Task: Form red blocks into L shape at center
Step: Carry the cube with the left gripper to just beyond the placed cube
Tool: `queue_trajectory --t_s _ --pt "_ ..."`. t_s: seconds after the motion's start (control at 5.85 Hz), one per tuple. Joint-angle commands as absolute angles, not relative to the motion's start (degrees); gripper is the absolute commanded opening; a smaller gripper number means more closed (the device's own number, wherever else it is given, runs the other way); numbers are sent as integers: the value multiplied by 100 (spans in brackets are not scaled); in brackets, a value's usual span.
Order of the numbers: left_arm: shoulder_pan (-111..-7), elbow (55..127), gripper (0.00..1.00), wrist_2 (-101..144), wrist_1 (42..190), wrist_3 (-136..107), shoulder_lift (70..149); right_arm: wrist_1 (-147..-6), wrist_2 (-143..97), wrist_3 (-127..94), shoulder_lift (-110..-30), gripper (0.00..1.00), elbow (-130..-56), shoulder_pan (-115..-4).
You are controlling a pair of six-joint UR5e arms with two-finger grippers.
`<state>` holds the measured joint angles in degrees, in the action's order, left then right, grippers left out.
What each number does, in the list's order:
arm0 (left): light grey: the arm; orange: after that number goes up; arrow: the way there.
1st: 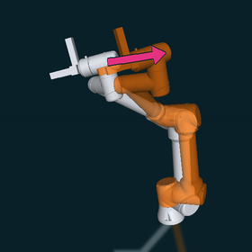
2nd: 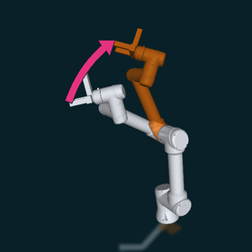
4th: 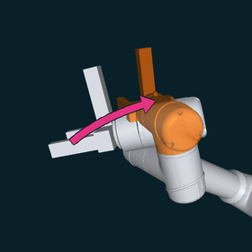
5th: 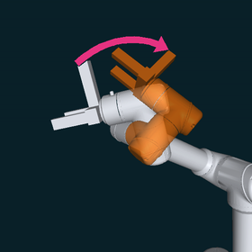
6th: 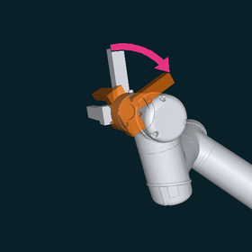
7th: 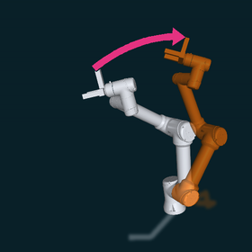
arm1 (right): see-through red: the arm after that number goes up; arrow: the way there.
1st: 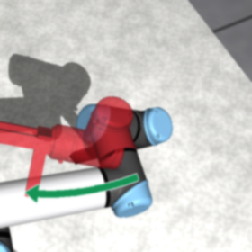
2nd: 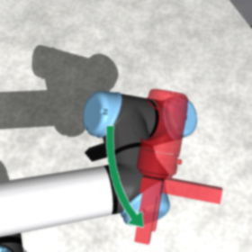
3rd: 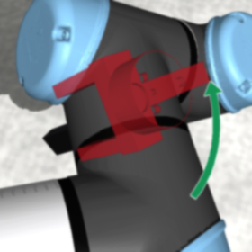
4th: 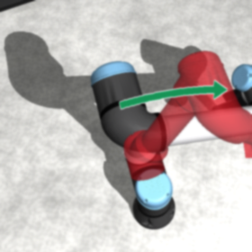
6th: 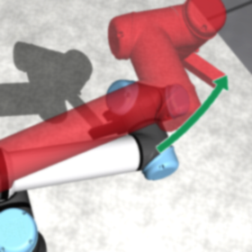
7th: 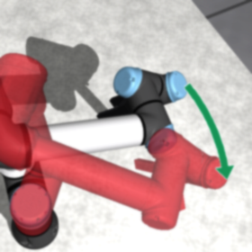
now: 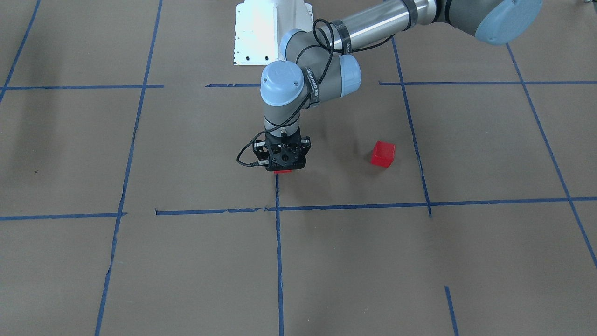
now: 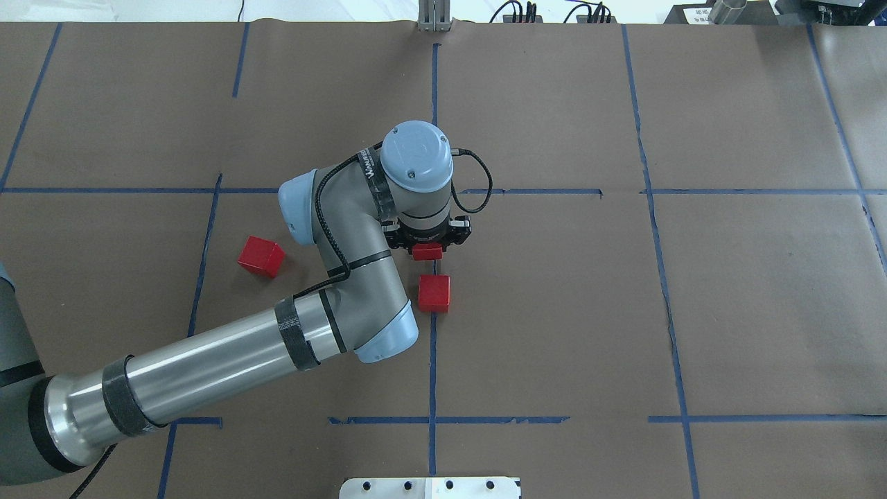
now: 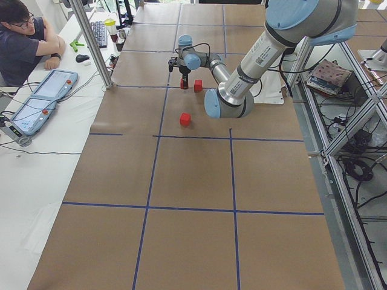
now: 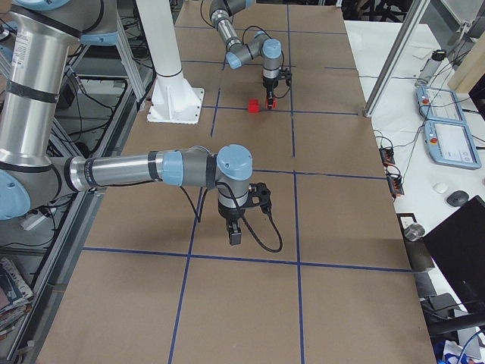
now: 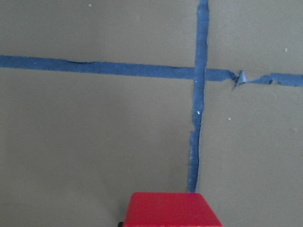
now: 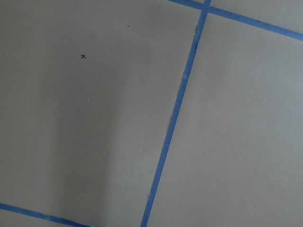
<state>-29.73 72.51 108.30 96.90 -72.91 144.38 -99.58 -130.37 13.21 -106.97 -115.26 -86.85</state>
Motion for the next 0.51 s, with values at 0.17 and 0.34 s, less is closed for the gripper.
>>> queue_trajectory --t_s 0.17,0.34 --pt "-2874 7225 19 10828 9677 -7339 14449 -9958 -13043 1327 -10696 100 -11531 -8719" --pt "-2822 7233 19 10828 9677 -7330 14432 -9958 -13052 1327 -10696 100 -11540 -8754"
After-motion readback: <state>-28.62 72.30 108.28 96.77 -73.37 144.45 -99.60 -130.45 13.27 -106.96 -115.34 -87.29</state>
